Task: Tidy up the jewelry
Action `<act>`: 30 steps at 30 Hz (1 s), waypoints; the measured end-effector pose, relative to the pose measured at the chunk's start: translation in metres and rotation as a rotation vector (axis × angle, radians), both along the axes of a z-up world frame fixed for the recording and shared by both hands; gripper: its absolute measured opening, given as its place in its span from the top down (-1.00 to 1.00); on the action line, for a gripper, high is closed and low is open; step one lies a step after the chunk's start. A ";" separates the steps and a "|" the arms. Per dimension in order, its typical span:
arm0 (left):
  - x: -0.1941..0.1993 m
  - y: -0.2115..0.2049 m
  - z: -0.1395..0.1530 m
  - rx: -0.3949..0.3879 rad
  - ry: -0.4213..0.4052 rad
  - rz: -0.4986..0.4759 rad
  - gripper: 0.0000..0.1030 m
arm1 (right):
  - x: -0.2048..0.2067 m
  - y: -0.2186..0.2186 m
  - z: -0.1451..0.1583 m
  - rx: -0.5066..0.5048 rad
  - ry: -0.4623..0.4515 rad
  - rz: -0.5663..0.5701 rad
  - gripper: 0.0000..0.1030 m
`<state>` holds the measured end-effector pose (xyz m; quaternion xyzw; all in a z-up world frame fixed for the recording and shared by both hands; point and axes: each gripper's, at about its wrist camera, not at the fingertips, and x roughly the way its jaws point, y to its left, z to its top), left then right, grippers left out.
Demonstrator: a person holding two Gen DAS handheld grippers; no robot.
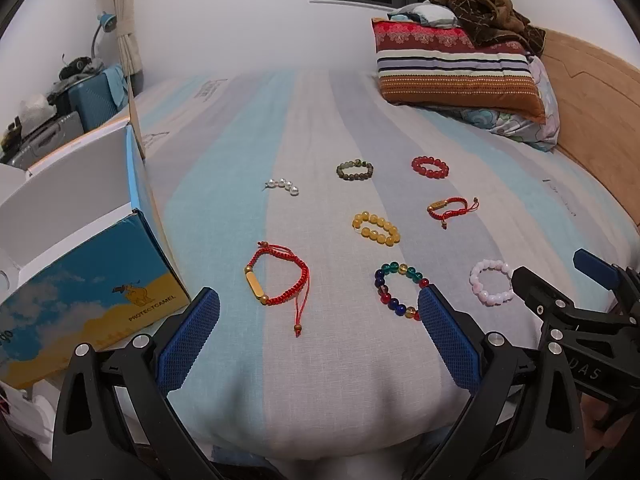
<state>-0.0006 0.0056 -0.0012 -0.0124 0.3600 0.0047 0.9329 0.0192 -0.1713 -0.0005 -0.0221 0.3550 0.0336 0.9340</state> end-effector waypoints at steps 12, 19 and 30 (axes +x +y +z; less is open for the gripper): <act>0.001 0.000 -0.003 -0.002 0.012 0.006 -0.89 | 0.000 -0.002 0.001 0.003 -0.003 -0.003 -0.86; 0.002 -0.001 -0.006 0.000 0.018 0.012 -0.89 | -0.001 -0.001 0.000 -0.002 -0.010 -0.006 -0.86; 0.002 -0.002 -0.006 0.004 0.022 0.008 -0.89 | 0.000 -0.002 0.000 -0.001 -0.012 -0.009 -0.86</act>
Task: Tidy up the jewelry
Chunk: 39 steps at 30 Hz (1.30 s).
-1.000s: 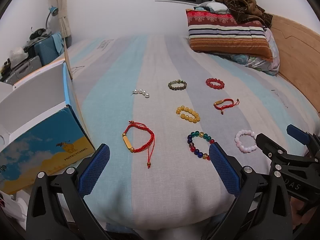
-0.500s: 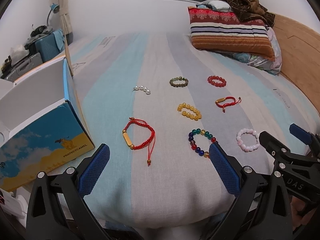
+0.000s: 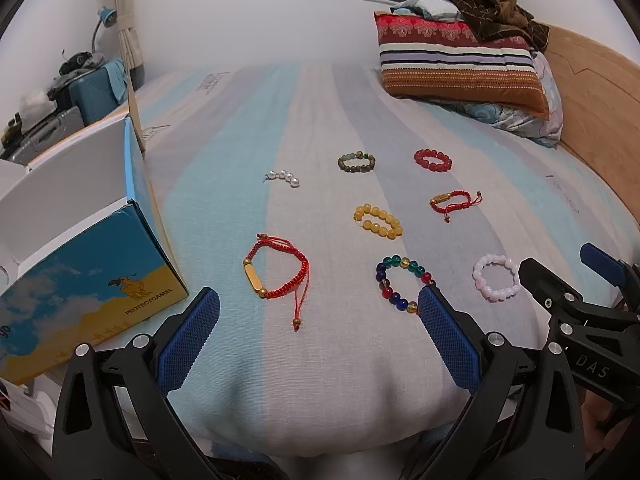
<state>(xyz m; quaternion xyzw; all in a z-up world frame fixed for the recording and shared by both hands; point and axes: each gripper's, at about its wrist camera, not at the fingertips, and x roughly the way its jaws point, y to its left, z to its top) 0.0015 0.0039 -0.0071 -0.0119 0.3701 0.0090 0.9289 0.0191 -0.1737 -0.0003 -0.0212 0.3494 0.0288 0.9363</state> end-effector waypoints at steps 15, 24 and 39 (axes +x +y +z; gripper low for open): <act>-0.001 0.000 0.001 -0.002 -0.003 -0.003 -0.89 | 0.000 0.000 0.000 -0.002 -0.004 -0.001 -0.86; -0.001 -0.002 0.002 -0.002 -0.007 -0.005 -0.89 | 0.000 0.000 0.000 0.000 -0.008 -0.004 -0.86; -0.003 -0.003 0.003 -0.004 -0.006 -0.004 -0.89 | -0.001 0.002 0.001 -0.003 -0.010 -0.004 -0.86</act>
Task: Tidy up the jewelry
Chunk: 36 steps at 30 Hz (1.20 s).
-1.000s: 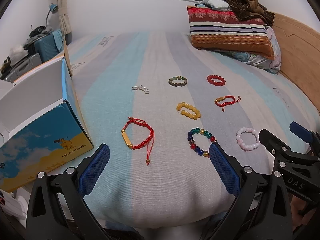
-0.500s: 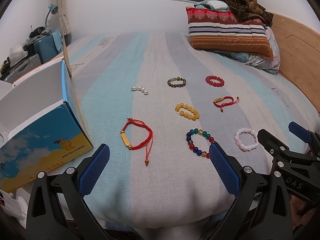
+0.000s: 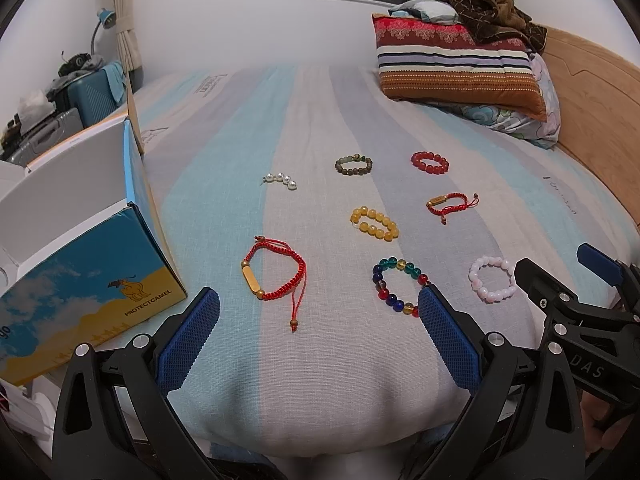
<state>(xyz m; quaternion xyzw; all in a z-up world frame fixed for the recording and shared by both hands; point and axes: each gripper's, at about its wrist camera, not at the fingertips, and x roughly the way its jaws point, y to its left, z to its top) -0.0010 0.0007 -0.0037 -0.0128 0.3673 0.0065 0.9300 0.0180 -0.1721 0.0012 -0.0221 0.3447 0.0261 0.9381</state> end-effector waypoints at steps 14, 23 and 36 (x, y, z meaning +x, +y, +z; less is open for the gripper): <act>0.038 0.009 0.023 -0.026 0.022 0.010 -0.89 | 0.011 -0.003 0.012 -0.018 0.016 0.010 -0.85; 0.121 0.020 0.031 -0.056 0.139 -0.009 -0.89 | 0.046 -0.016 0.005 -0.025 0.146 0.000 -0.85; 0.234 0.039 -0.029 -0.054 0.297 0.056 -0.89 | 0.139 -0.030 -0.024 -0.030 0.284 -0.025 -0.85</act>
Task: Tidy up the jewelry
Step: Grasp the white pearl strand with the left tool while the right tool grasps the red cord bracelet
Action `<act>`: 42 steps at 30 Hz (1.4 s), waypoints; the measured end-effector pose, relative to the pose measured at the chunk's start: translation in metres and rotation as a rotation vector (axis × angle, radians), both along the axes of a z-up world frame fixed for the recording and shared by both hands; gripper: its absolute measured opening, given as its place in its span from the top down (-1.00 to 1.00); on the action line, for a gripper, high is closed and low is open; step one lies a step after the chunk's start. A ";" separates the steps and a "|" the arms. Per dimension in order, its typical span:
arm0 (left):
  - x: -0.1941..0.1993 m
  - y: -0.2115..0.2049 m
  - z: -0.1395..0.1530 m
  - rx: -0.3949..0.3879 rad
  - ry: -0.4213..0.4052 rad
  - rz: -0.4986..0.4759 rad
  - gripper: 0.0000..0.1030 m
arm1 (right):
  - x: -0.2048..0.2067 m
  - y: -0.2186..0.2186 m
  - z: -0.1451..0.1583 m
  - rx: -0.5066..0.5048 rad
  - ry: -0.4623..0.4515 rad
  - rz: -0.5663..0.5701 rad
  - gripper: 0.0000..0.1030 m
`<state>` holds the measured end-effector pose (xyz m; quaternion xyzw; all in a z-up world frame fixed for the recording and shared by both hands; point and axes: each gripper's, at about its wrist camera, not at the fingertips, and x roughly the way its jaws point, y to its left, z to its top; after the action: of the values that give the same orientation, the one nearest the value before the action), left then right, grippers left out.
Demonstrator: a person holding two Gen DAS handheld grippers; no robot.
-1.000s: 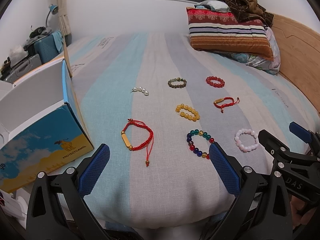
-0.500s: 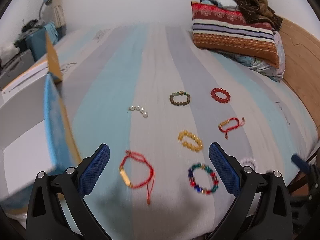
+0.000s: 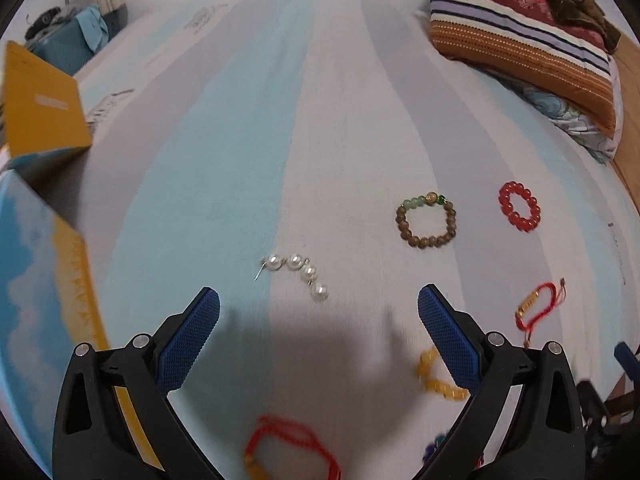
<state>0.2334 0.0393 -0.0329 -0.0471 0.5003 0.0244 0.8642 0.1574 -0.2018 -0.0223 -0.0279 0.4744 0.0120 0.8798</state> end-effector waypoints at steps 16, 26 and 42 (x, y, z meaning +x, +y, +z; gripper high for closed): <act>0.048 0.004 -0.044 0.042 0.083 0.009 -0.69 | 0.103 -0.004 -0.058 0.073 0.186 0.021 -0.43; 0.041 0.005 -0.042 0.046 0.074 0.012 -0.01 | 0.103 -0.001 -0.058 0.089 0.177 0.032 0.18; 0.025 0.004 -0.038 0.047 0.051 -0.009 0.79 | 0.095 0.006 -0.054 0.087 0.161 0.046 0.94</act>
<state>0.2587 0.0437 -0.0709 -0.0238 0.5216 0.0333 0.8522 0.2527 -0.1954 -0.0766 0.0004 0.5416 0.0550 0.8388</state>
